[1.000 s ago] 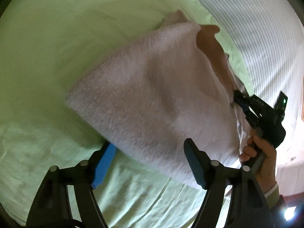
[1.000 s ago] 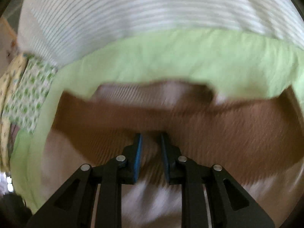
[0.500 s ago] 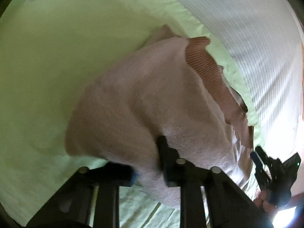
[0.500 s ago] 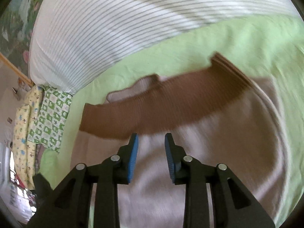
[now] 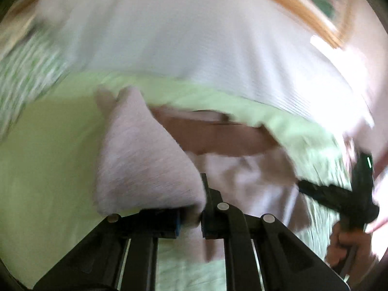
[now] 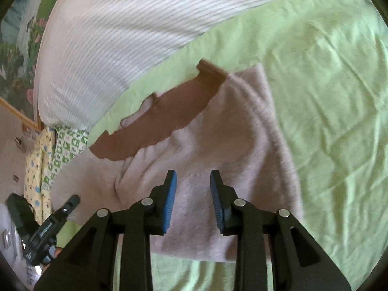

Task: Fold small clothes

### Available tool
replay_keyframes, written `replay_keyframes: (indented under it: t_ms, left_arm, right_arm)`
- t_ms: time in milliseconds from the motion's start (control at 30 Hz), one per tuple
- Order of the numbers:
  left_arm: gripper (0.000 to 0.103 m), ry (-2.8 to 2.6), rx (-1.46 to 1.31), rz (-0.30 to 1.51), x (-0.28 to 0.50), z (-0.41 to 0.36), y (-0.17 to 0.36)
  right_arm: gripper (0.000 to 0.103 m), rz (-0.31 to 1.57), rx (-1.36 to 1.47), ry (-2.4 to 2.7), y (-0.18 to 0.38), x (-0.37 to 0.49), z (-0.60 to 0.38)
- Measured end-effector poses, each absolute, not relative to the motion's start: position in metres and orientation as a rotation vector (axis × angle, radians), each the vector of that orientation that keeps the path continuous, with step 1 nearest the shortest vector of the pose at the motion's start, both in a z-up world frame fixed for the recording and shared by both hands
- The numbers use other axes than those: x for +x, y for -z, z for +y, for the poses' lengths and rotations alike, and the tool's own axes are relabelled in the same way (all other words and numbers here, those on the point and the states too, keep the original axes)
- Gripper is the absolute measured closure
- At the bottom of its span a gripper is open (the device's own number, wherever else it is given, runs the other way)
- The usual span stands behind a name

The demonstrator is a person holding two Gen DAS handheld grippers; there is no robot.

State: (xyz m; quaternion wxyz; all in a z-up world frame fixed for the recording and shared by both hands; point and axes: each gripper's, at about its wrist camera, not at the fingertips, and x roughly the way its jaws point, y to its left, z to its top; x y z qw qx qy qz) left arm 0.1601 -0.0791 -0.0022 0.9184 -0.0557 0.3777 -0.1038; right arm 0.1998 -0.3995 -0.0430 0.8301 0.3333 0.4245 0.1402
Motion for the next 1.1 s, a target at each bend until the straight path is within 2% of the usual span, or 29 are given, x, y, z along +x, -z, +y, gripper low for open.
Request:
replay_keyframes:
  t_ms: [200,267,300,333,400,500,600,700,767,867,1100]
  left_arm:
    - [0.094,0.473,0.246,0.714,0.141,-0.201,0.012]
    - [0.094,0.516,0.339,0.730,0.136,-0.229,0.031]
    - [0.094,0.527,0.369,0.738,0.134,-0.239,0.040]
    - [0.094,0.532,0.386,0.757,0.134,-0.247,0.051]
    - [0.093,0.538,0.378,0.805,0.139,-0.250,0.062]
    - [0.092,0.528,0.379,0.845,0.140,-0.248,0.074]
    - [0.083,0.517,0.357,0.871,0.139,-0.239,0.074]
    - [0.066,0.495,0.322,0.881,0.132,-0.224,0.073]
    - [0.045,0.440,0.324,0.878,0.121,-0.216,0.071]
    - [0.033,0.353,0.287,0.894,0.111,-0.191,0.070]
    - [0.030,0.189,0.208,0.989,0.124,-0.141,0.098]
  right_arm:
    - [0.072,0.856,0.748,-0.354,0.027,0.211,-0.423]
    - [0.054,0.890,0.779,-0.426,0.027,0.224,-0.423]
    - [0.035,0.907,0.802,-0.454,0.030,0.231,-0.422]
    - [0.029,0.922,0.813,-0.451,0.031,0.236,-0.421]
    - [0.024,0.957,0.811,-0.438,0.036,0.247,-0.420]
    - [0.023,0.985,0.882,-0.449,0.048,0.258,-0.425]
    - [0.023,1.004,0.879,-0.424,0.055,0.261,-0.426]
    - [0.023,1.027,0.835,-0.435,0.059,0.263,-0.424]
    - [0.023,1.039,0.805,-0.449,0.058,0.266,-0.420]
    - [0.023,1.054,0.748,-0.466,0.055,0.271,-0.412]
    - [0.023,1.106,0.662,-0.503,0.060,0.285,-0.385]
